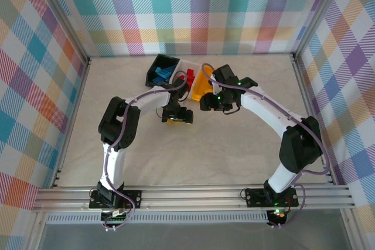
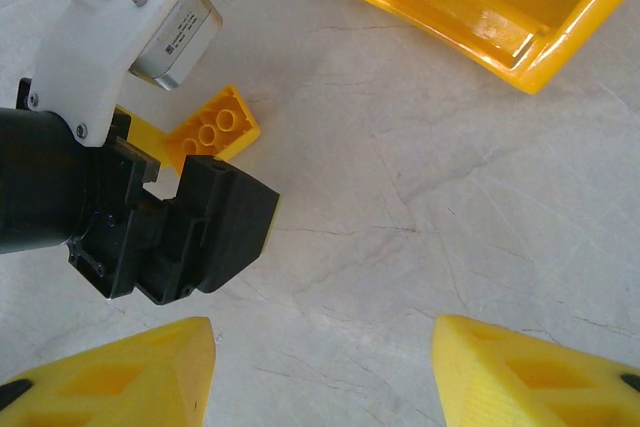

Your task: Sort the legos into containers by color

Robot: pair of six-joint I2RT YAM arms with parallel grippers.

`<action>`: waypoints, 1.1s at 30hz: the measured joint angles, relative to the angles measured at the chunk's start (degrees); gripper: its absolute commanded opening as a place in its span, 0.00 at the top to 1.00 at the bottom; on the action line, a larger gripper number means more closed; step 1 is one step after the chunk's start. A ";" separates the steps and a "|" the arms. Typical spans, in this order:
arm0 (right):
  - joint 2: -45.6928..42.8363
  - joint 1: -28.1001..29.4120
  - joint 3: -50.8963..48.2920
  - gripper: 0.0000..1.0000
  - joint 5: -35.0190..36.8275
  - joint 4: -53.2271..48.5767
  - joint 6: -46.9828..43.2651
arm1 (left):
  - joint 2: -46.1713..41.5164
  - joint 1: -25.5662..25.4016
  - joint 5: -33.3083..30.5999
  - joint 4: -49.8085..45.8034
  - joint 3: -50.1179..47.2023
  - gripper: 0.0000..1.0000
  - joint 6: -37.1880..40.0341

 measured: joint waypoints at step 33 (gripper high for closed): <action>0.00 0.00 -1.53 0.42 -0.22 0.02 0.63 | 2.95 -0.46 -3.58 1.31 3.74 0.35 3.08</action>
